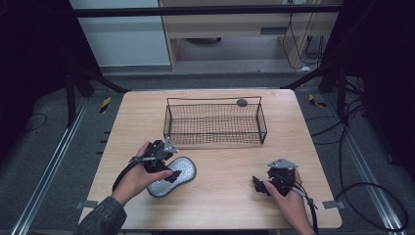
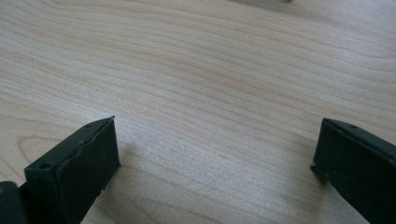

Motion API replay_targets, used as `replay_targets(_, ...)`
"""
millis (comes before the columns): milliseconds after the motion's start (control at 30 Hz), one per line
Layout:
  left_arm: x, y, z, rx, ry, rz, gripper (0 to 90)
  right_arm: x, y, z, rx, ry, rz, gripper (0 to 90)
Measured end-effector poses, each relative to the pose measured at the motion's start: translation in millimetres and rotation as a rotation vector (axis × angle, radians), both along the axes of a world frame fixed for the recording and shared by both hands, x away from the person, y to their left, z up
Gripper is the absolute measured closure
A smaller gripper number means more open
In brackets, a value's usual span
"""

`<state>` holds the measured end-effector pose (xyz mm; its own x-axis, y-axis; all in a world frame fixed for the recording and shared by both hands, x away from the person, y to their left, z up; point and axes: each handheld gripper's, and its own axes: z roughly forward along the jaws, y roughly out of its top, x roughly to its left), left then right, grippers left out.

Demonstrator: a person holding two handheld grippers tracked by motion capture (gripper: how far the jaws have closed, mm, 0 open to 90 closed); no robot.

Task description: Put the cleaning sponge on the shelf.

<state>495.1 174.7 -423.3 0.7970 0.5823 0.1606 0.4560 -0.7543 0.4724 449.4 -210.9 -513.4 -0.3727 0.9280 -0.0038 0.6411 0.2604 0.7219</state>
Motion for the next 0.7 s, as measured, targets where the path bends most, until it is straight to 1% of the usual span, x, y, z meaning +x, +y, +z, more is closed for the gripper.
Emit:
replay_targets(33, 0.6, -1.4, 0.4, 0.004, 0.004, -0.004, 3.4, 0.2, -0.4, -0.2, -0.004, -0.003, 0.005, 0.4)
replay_targets(100, 1.9, -4.9, 0.3, 0.038, 0.014, -0.015, 3.4, 0.3, -0.5, -0.2, -0.005, -0.004, 0.006, 0.4)
replay_targets(200, 3.2, -9.6, 1.4, 0.065, 0.028, -0.028, 3.5, 0.4, -0.5, 0.0, -0.005, -0.002, 0.008, 0.4)
replay_targets(233, 3.7, -10.8, 1.8, 0.071, 0.025, -0.032, 3.8, 0.3, -0.7, -0.1, -0.005, -0.003, 0.009, 0.4)
replay_targets(267, 4.3, -11.5, 1.9, 0.076, 0.025, -0.031, 4.0, 0.1, -0.4, 0.1, -0.001, 0.0, 0.005, 0.4)
replay_targets(367, 6.8, -11.6, -0.7, 0.086, 0.053, -0.031, 3.7, -0.3, -0.2, 0.0, -0.001, -0.001, 0.005, 0.4)
replay_targets(433, 6.5, -11.7, -2.0, 0.1, 0.056, -0.035, 4.2, -0.8, 0.1, 0.4, 0.007, 0.003, 0.004, 0.4)
replay_targets(567, 4.4, -12.0, -6.3, 0.11, 0.076, -0.057, 3.6, -0.3, 0.0, 0.3, -0.002, 0.004, 0.005, 0.4)
replay_targets(633, 4.3, -10.0, -9.5, 0.108, 0.087, -0.057, 3.7, -0.1, -0.1, 0.4, -0.003, 0.003, 0.006, 0.4)
replay_targets(700, 3.8, -7.9, -13.5, 0.117, 0.101, -0.052, 3.7, -0.1, 0.1, 0.5, -0.002, 0.005, 0.005, 0.4)
